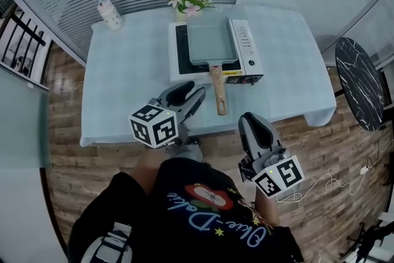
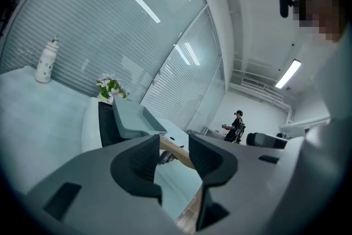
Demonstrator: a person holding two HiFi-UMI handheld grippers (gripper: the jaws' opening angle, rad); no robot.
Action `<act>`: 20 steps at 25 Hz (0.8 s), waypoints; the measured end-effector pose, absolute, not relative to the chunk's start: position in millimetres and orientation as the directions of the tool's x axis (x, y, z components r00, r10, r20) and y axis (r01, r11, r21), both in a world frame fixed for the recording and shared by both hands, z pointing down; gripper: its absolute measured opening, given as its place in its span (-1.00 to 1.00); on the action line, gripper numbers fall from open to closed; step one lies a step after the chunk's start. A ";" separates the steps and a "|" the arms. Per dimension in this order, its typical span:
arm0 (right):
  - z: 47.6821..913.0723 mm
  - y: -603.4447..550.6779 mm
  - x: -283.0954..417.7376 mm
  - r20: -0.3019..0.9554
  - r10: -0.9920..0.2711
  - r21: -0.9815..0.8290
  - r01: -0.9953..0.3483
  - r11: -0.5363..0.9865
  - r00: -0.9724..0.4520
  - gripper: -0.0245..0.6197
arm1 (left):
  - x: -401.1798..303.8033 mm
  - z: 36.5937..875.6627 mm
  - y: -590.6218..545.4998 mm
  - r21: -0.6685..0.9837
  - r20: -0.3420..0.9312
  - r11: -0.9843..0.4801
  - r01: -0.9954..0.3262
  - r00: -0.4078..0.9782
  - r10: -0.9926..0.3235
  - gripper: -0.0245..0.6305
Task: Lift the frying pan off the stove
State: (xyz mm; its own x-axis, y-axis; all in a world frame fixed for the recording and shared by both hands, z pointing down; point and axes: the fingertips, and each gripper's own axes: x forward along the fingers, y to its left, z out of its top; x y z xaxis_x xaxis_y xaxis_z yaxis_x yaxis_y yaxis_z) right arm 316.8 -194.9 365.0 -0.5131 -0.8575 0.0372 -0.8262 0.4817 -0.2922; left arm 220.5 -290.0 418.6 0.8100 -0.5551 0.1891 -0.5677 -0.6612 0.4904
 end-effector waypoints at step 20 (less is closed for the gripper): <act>430.2 -260.3 299.0 0.171 -0.777 -0.520 -0.725 0.451 -0.606 -0.42 | 253.7 464.8 -332.8 0.818 0.145 -0.456 -0.352 0.891 -0.430 -0.06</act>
